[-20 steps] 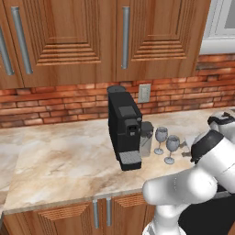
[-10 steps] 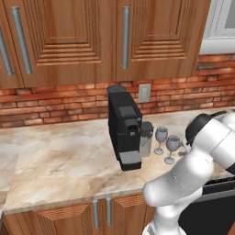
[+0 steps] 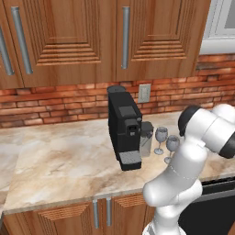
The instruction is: Retrieve the wine glasses from the counter and place one next to each plate.
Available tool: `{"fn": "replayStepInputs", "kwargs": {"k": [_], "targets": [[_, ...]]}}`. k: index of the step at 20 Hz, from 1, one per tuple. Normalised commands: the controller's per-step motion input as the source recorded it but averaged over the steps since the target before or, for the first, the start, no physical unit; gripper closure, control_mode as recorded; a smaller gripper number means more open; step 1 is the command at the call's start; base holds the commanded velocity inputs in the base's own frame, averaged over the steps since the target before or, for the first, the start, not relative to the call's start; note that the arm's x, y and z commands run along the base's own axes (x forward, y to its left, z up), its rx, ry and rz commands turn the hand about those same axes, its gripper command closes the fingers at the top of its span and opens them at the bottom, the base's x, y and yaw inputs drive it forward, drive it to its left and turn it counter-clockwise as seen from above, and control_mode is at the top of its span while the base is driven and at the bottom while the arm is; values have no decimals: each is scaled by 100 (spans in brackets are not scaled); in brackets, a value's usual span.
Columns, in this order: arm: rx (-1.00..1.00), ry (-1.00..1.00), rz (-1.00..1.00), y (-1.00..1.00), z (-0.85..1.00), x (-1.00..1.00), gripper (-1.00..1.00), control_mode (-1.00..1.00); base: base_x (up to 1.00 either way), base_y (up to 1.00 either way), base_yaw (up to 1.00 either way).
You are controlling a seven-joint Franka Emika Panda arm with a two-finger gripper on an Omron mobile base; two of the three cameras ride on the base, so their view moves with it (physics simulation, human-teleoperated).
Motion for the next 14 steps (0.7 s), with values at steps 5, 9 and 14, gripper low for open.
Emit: {"fn": "replayStepInputs", "kwargs": {"k": [5, 9, 14], "targets": [[0, 0, 0, 5, -10, 19, -100, -100, 0, 0, 0], [0, 0, 0, 13, -2, 20, -100, -100, 0, 0, 0], [0, 0, 0, 19, 0, 5, -100, -100, 0, 0, 0]]}}
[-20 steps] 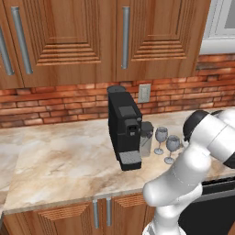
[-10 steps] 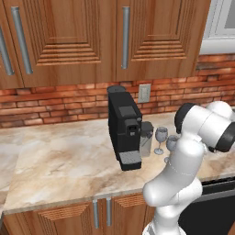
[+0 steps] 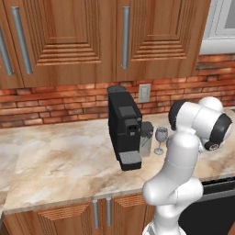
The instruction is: Retrieve the wine glasses from the counter and place one next to each plate.
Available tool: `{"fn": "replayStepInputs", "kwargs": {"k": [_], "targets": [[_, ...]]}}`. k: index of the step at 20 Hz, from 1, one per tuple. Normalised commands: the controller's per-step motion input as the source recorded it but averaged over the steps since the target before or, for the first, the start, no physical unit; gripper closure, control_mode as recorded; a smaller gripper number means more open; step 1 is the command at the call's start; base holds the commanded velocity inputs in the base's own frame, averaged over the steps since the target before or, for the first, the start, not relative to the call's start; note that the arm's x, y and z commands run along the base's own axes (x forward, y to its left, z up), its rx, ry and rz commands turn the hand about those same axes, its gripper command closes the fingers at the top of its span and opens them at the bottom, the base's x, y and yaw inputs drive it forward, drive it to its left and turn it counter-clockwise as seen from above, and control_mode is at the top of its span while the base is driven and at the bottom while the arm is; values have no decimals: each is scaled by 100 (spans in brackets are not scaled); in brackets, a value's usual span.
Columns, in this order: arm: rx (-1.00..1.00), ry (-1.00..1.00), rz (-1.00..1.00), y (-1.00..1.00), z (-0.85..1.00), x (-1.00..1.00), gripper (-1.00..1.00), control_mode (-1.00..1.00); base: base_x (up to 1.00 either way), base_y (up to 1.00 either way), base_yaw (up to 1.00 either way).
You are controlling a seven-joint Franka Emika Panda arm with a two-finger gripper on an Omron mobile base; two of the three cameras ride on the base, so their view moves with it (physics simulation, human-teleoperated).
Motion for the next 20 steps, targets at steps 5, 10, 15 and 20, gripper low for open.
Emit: {"fn": "replayStepInputs", "kwargs": {"k": [5, 10, 15, 20], "targets": [[0, 2, 0, 12, 0, 0, -100, -100, 0, 0, 0], [0, 4, 0, 21, 0, 0, -100, -100, 0, 0, 0], [0, 6, 0, 19, -2, 0, -100, -100, 0, 0, 0], [0, 4, 0, 11, 0, 0, 100, -100, 0, 0, 0]]}}
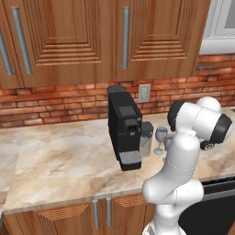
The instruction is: Retrieve the wine glasses from the counter and place one next to each plate.
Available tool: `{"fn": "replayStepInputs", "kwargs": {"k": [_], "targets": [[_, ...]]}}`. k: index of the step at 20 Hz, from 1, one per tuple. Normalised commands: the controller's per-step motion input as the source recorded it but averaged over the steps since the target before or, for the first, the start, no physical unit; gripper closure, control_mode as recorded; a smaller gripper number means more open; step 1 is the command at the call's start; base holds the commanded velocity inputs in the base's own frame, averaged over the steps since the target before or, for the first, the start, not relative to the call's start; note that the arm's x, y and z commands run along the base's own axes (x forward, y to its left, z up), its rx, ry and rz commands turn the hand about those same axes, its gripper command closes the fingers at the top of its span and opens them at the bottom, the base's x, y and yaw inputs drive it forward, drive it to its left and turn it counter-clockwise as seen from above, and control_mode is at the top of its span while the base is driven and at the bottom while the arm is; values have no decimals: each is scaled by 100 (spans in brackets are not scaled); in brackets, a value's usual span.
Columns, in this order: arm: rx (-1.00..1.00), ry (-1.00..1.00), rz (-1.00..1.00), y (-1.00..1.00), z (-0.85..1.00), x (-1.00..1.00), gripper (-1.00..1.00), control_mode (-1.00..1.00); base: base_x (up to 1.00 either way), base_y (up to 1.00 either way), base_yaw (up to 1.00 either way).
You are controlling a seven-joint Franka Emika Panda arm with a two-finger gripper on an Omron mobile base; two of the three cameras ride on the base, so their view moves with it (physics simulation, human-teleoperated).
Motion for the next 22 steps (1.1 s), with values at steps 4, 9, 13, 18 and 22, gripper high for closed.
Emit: {"fn": "replayStepInputs", "kwargs": {"k": [4, 9, 13, 18, 22], "targets": [[2, 1, 0, 0, 0, -3, 100, -100, 0, 0, 0], [3, -9, 0, 0, 2, -27, 100, -100, 0, 0, 0], [2, -28, 0, 0, 17, -57, 100, -100, 0, 0, 0], [0, -26, -1, 0, 53, -52, 100, -100, 0, 0, 0], [0, -19, -4, 0, 99, -25, 100, -100, 0, 0, 0]]}}
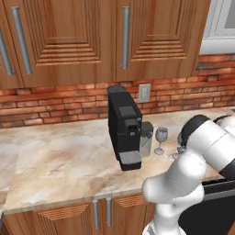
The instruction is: Retrieve the wine glasses from the counter and place one next to each plate.
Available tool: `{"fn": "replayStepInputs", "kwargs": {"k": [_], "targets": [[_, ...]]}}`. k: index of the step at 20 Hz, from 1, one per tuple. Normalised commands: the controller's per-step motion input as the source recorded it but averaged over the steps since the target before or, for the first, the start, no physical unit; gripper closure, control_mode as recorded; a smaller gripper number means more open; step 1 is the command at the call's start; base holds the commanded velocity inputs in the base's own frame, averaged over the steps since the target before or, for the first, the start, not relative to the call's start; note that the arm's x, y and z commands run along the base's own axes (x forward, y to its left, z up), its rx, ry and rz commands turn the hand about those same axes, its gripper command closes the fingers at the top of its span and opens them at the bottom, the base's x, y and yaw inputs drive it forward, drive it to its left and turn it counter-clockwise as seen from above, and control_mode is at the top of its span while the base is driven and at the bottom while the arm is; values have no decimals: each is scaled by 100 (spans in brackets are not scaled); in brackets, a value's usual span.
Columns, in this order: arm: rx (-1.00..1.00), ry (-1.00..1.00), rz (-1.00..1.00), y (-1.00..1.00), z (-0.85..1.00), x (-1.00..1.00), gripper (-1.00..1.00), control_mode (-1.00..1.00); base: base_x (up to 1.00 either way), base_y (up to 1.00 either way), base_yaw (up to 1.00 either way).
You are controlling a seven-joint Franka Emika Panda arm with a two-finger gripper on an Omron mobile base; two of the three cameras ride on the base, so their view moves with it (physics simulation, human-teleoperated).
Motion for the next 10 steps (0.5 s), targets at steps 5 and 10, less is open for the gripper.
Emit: {"fn": "replayStepInputs", "kwargs": {"k": [5, 10], "targets": [[0, -5, -5, 0, 95, -24, 100, -100, 0, 0, 0], [-6, 4, -1, 4, 90, -21, 100, -100, 0, 0, 0]]}}
